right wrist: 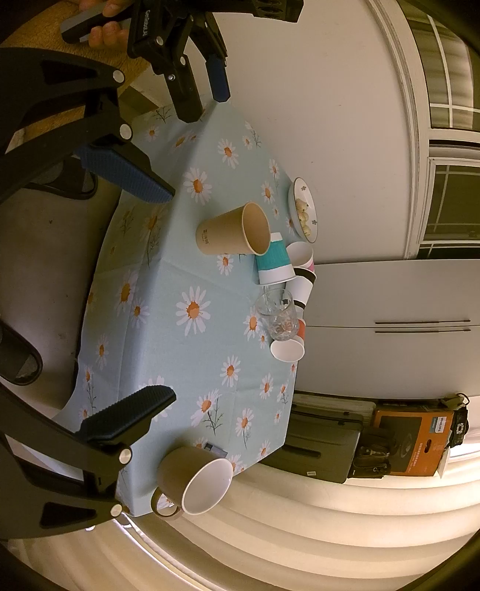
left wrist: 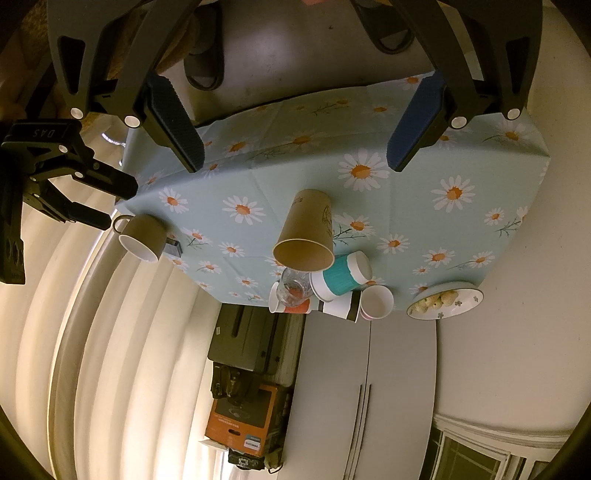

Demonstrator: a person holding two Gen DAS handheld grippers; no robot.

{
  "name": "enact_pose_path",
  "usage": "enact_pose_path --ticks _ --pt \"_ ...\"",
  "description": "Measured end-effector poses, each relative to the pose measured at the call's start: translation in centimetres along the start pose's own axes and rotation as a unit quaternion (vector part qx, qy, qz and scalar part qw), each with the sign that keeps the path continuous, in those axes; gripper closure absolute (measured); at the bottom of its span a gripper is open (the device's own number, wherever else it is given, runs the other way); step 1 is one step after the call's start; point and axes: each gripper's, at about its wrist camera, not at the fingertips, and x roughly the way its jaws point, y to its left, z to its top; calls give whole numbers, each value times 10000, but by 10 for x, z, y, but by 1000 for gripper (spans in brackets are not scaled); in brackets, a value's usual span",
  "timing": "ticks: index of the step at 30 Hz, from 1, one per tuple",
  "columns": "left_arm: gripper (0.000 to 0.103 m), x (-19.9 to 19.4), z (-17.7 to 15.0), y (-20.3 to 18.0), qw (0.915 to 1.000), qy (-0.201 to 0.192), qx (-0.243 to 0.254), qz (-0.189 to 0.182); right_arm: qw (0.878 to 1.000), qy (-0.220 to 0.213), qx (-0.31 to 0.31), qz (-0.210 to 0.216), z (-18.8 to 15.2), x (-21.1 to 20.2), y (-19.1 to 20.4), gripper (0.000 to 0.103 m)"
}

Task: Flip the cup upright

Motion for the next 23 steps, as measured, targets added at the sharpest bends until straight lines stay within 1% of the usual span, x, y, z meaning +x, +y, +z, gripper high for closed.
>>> enact_pose_path --ticks 23 --pt "6 -2 0 4 10000 14 -53 11 10000 1 -15 0 -1 0 -1 5"
